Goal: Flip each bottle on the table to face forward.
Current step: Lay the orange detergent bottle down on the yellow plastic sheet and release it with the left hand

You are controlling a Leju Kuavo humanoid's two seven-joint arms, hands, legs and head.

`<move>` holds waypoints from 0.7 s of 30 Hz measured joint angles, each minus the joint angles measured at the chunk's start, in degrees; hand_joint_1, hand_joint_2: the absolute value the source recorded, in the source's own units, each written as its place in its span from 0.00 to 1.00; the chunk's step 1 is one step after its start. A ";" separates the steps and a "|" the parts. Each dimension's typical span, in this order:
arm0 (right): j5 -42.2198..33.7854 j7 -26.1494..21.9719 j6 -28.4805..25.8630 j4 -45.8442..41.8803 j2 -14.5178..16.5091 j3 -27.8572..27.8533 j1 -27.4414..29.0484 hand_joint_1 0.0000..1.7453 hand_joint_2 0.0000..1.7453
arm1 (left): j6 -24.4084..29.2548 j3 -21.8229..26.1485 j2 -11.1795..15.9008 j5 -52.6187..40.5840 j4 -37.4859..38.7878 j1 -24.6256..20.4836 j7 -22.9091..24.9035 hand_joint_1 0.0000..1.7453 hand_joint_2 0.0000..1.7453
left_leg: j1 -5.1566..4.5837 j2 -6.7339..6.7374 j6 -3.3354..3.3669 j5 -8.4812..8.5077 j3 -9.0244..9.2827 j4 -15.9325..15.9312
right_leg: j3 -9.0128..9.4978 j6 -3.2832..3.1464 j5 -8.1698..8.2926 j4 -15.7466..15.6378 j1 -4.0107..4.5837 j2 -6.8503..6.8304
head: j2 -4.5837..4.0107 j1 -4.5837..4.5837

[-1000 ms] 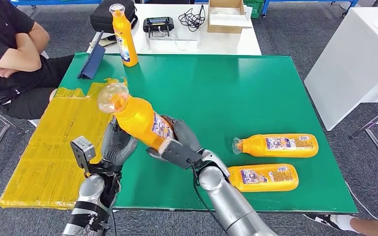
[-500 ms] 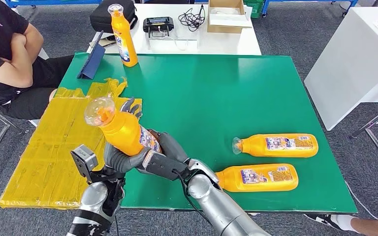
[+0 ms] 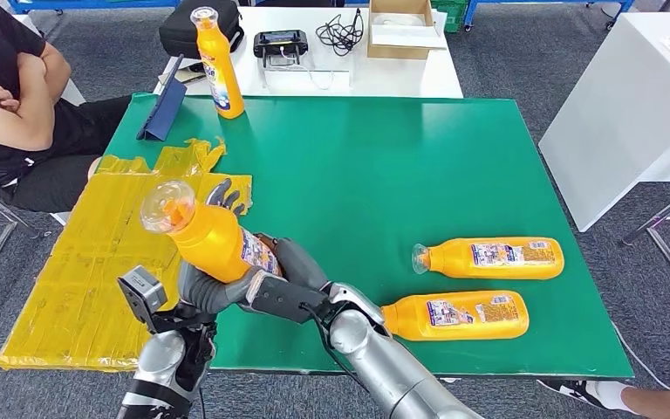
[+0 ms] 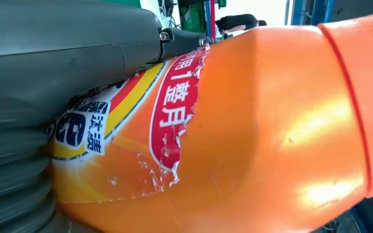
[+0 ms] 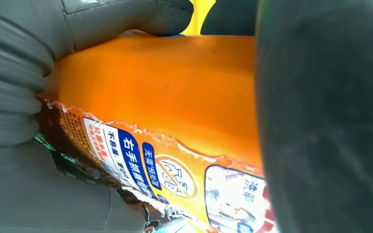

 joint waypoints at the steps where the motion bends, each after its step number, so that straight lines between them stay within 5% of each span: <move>1: -0.08 0.02 0.06 0.14 0.01 0.07 -0.13 1.00 1.00 | -0.19 0.00 0.10 0.00 -0.02 -0.02 -0.11 1.00 1.00 | 0.00 0.00 0.00 0.00 0.00 0.00 | 0.00 0.00 0.00 0.00 0.00 0.00 | 0.00 0.00; 21: -1.04 -0.22 0.37 1.98 0.02 0.74 -0.87 1.00 1.00 | -1.63 0.10 0.55 0.09 -0.05 0.19 -1.08 1.00 1.00 | 0.00 0.00 0.00 0.00 0.00 0.00 | 0.00 0.00 0.00 0.00 0.00 0.00 | 0.00 0.00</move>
